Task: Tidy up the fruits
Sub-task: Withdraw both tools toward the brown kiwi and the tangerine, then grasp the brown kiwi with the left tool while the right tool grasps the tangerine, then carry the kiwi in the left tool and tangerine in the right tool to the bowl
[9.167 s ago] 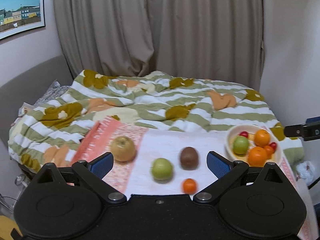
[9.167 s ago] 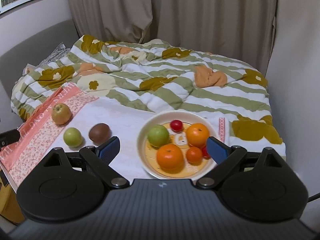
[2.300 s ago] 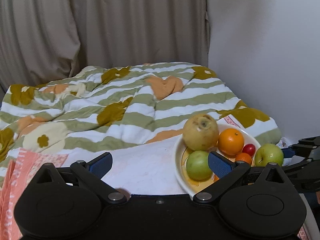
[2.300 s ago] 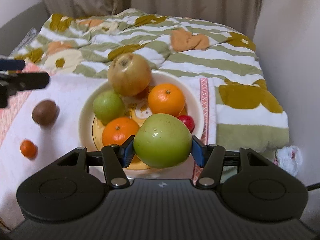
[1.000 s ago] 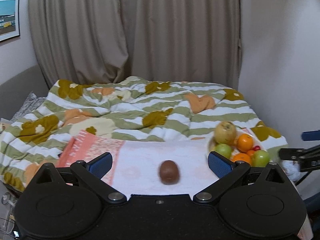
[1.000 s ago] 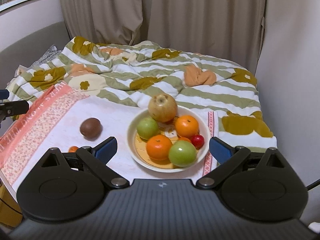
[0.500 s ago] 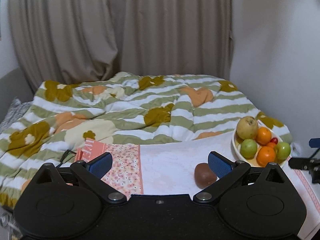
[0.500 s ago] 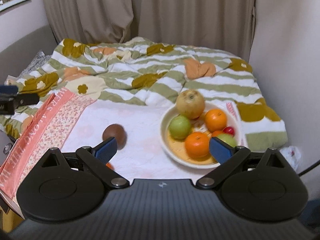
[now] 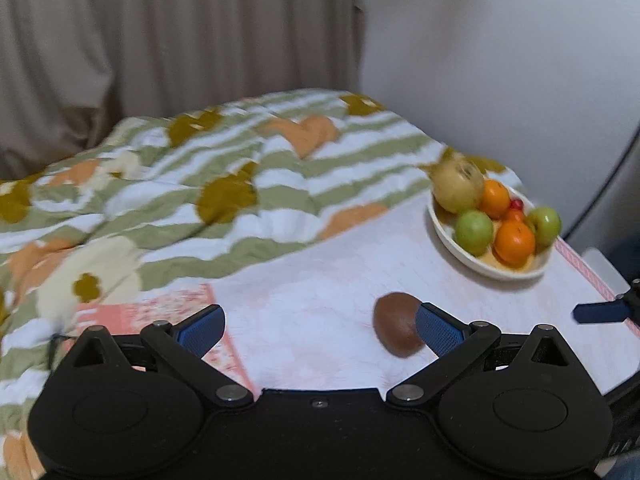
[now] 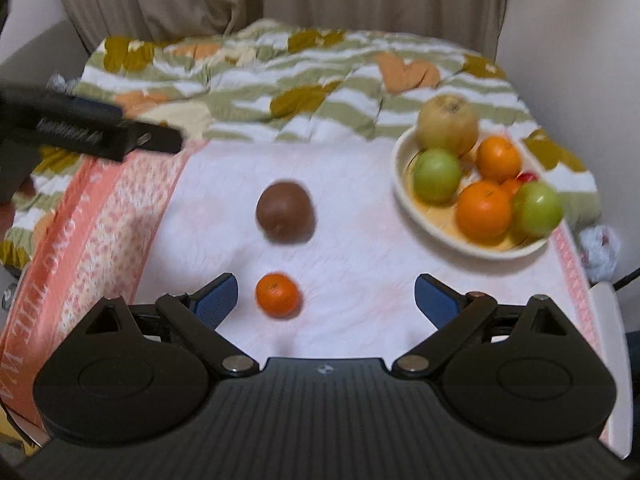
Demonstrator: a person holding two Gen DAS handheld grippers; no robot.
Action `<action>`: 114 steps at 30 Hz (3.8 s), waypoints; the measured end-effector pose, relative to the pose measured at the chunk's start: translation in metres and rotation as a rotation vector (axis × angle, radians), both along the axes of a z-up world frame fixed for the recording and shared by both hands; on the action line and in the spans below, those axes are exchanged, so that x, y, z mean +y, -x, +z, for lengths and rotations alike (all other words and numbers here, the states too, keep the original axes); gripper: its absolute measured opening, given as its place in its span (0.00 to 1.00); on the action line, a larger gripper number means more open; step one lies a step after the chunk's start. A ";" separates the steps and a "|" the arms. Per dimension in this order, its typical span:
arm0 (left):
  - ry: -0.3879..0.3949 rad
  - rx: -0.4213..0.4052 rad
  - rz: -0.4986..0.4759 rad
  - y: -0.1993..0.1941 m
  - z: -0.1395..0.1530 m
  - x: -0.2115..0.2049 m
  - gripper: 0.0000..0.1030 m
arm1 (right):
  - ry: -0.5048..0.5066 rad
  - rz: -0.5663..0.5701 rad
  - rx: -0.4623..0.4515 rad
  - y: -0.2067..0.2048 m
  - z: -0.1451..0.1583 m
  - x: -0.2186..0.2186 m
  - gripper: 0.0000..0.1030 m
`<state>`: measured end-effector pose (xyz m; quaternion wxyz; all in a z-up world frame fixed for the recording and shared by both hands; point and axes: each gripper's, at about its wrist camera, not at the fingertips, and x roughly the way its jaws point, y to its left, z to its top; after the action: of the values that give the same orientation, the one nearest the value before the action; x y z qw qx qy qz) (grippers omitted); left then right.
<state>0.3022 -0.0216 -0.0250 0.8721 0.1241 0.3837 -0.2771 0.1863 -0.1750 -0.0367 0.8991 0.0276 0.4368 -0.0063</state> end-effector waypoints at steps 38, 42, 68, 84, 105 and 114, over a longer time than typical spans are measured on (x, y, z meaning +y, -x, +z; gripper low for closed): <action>-0.083 0.206 -0.262 -0.044 -0.094 -0.073 0.63 | -0.038 0.071 0.144 -0.036 -0.066 0.022 0.71; -0.080 0.218 -0.228 -0.046 -0.093 -0.058 0.63 | -0.027 0.084 0.140 -0.040 -0.066 0.026 0.68; -0.007 0.157 -0.129 -0.008 -0.057 -0.018 0.63 | 0.023 0.083 0.067 -0.027 -0.037 0.027 0.50; 0.083 0.001 0.076 0.060 0.025 -0.073 0.63 | 0.018 0.172 -0.092 0.020 0.039 -0.070 0.50; 0.118 0.041 0.175 0.056 -0.001 -0.212 0.63 | 0.049 0.190 -0.155 -0.010 0.054 -0.231 0.50; 0.072 0.023 0.178 0.029 -0.040 -0.230 0.63 | 0.035 0.159 -0.095 -0.045 0.029 -0.247 0.50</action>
<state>0.2728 -0.2512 -0.0651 0.8926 0.0547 0.3932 -0.2137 0.2317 -0.4223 -0.0081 0.9168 -0.0224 0.3944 0.0587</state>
